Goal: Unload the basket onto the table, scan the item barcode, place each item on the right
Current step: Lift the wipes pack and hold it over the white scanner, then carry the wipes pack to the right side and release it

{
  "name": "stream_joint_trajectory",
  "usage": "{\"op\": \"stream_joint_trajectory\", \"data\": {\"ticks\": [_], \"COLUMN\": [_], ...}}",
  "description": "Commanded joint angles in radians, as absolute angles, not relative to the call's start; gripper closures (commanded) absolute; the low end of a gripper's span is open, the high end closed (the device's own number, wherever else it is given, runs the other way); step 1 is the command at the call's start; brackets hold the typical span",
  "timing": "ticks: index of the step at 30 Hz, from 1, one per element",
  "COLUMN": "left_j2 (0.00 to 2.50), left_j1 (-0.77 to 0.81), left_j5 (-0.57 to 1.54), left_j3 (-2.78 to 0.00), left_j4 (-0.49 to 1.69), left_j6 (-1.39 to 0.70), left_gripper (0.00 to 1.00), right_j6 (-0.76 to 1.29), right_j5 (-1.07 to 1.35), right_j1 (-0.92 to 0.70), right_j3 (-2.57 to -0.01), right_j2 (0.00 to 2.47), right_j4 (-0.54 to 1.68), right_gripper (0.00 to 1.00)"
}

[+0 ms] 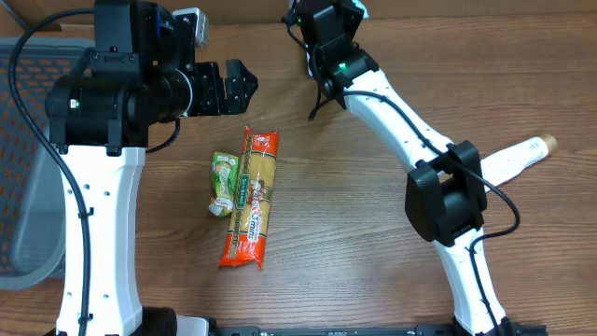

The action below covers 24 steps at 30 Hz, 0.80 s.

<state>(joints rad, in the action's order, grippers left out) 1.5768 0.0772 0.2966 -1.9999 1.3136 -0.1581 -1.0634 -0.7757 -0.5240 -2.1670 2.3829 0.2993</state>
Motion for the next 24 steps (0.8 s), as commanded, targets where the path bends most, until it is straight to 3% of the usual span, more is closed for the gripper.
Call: {"op": "stream_joint_trajectory", "data": {"ticks": [1,21,24], "left_j2": [1.584,1.584,1.584], "left_j1": [0.072,0.072,0.073], "left_j5": [0.304,0.304,0.304], "left_j3": [-2.004,-2.004,-2.004], "left_j4": [1.312,1.312,1.312], "left_j6": [-0.157,-0.157,-0.157], "left_gripper": [0.01,0.0,0.0], "right_j6": [-1.135,-1.127,-1.045], "right_j5": [-0.812,-0.787,-0.727], "right_j1": [-0.522,-0.558,-0.56], "right_j3": [-2.179,-2.179,-2.179], "right_j2": [2.383,2.376,2.343], "right_j4": [0.281,0.342,0.398], "right_gripper": [0.96,0.96,0.96]}}
